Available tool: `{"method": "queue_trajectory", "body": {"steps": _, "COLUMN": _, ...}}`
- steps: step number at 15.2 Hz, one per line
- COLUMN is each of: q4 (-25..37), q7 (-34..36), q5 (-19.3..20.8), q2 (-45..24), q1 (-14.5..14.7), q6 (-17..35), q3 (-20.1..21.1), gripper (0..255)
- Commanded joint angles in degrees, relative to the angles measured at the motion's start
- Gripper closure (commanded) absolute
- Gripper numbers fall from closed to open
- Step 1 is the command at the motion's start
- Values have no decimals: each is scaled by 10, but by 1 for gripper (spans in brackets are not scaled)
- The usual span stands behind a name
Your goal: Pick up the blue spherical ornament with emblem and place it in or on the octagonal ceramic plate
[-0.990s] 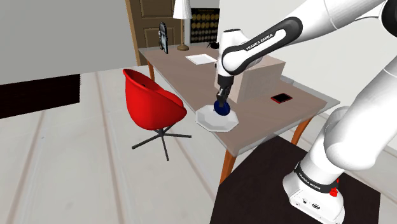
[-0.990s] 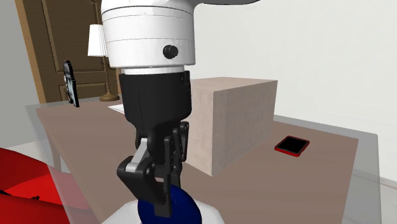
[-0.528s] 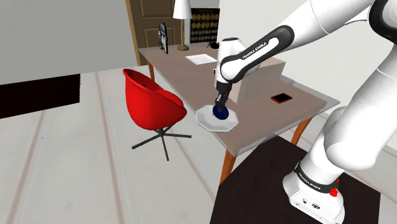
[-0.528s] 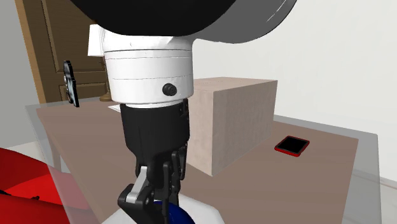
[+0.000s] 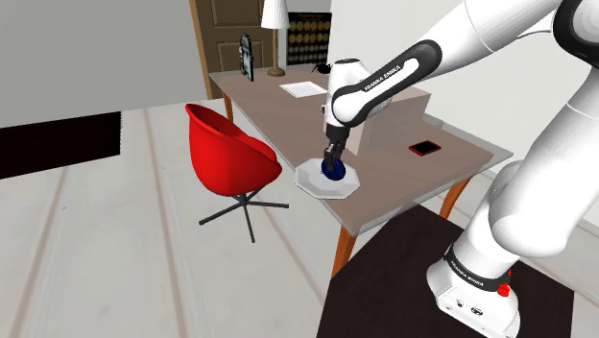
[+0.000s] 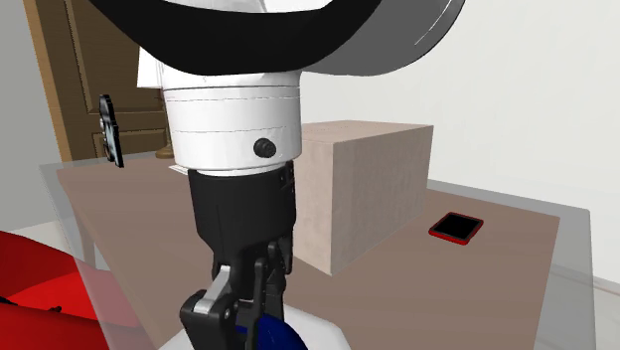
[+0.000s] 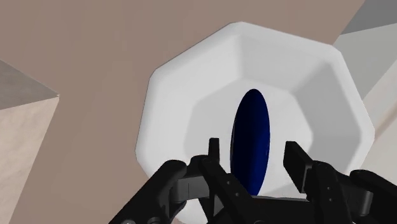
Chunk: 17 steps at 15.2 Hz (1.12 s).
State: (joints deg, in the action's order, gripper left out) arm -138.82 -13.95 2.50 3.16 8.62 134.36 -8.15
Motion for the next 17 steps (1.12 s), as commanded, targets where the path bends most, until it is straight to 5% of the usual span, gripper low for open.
{"method": "queue_trajectory", "body": {"steps": 1, "q4": 0, "q7": 0, "q5": 0, "q2": -2, "q1": 0, "q6": -1, "q3": -1, "gripper": 0}}
{"method": "queue_trajectory", "body": {"steps": 5, "q4": -3, "q7": 0, "q5": 1, "q2": 0, "q1": 0, "q6": -1, "q3": -1, "gripper": 0}}
{"method": "queue_trajectory", "body": {"steps": 9, "q4": 30, "q7": 4, "q5": 5, "q2": 45, "q1": 0, "q6": -78, "q3": 2, "gripper": 0}}
{"method": "queue_trajectory", "body": {"steps": 17, "q4": 30, "q7": 4, "q5": 5, "q2": 45, "q1": 0, "q6": -78, "q3": 2, "gripper": 0}}
